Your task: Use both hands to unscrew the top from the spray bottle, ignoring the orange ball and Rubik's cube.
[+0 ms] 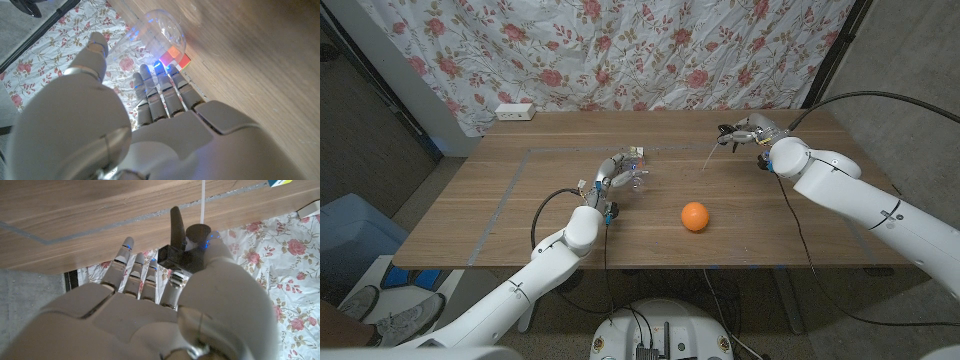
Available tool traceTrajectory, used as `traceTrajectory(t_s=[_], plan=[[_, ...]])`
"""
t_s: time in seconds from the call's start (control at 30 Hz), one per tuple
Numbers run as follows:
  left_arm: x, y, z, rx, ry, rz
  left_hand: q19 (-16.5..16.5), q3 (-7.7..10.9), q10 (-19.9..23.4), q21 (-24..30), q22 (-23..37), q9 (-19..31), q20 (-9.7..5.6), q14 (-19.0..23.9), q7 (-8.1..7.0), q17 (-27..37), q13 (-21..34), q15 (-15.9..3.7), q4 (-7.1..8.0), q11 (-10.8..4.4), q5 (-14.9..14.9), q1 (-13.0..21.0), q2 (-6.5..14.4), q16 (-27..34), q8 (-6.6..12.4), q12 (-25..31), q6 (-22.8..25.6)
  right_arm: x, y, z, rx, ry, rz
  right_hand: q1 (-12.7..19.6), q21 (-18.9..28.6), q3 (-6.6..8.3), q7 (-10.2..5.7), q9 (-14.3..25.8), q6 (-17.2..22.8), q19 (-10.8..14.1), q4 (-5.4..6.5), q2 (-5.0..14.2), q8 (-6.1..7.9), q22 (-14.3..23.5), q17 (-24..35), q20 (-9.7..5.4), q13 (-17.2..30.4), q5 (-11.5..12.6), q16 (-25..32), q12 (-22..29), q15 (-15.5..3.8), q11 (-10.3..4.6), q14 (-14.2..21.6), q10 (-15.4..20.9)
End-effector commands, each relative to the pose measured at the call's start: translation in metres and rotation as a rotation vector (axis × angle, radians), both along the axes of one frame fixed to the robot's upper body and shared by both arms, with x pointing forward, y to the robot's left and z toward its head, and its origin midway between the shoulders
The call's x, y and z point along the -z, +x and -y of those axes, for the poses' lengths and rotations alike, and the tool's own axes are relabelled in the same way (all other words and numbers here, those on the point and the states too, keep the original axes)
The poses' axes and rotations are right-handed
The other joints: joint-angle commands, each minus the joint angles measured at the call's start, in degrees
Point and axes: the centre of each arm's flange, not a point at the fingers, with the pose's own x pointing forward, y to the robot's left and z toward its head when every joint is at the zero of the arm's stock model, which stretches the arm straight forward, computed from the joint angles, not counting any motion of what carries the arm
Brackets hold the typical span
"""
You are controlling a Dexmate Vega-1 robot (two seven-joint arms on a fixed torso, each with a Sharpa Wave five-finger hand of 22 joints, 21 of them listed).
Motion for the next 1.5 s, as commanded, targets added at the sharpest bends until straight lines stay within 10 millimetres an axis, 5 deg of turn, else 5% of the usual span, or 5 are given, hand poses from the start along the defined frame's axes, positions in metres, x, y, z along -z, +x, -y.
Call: traceTrajectory(t_s=[0.03, 1.5], plan=[[-0.002, 0.002, 0.002, 0.003, 0.004, -0.005, -0.1, 5.02, 0.7, 0.2, 0.3, 0.2, 0.34, 0.2, 0.56, 0.1, 0.3, -1.94, 5.33, -0.30, -0.1, -11.2, 11.6, 0.0, 0.41, 0.3, 3.2, 0.015, 0.022, 0.007, -0.034, 0.039, -0.011, -0.3, 0.1, -0.07, -1.14, 0.3, 1.4, 0.1, 0.24, 0.56, 1.29, 0.1, 0.3, -0.23, 0.1, 0.3, 0.3, -0.1, -0.31, -0.19, 0.2, 0.1], [-0.008, -0.002, 0.010, 0.002, 0.027, -0.026, -0.3, 5.21, 1.0, 0.1, 0.3, 0.2, 0.40, 0.1, 0.73, 0.0, 0.3, -1.79, 5.47, -0.23, 0.0, -11.9, 11.9, -0.1, 0.29, 0.3, 3.3, 0.063, 0.077, 0.035, -0.156, 0.133, -0.027, -0.9, -0.1, -0.50, -2.15, -0.2, -3.2, -1.6, -0.07, 0.50, -0.07, 0.1, 0.6, -1.85, 0.2, 0.0, -1.0, -1.2, 0.42, -0.41, -3.3, -2.5]])
